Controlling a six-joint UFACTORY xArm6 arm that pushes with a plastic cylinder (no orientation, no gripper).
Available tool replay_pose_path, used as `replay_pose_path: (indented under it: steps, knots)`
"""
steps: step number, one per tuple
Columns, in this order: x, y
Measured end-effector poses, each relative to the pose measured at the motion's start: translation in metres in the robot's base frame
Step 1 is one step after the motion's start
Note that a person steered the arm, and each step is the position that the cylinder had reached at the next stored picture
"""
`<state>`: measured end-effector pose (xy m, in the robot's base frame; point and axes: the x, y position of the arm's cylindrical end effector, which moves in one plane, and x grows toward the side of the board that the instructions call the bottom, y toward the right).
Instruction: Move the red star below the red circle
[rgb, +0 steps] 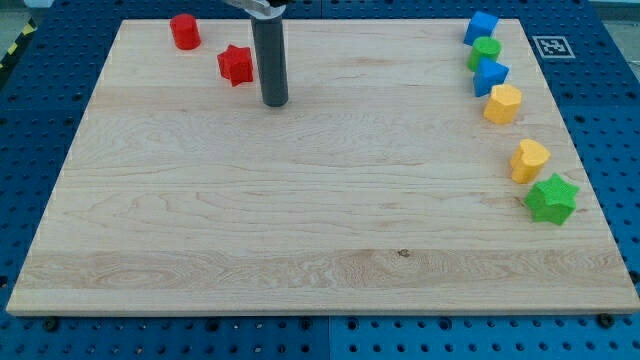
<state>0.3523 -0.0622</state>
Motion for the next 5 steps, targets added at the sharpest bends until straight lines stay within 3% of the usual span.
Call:
replay_pose_path:
  steps: [1,5]
  knots:
    - [-0.028,-0.004]
    - [-0.050,-0.039]
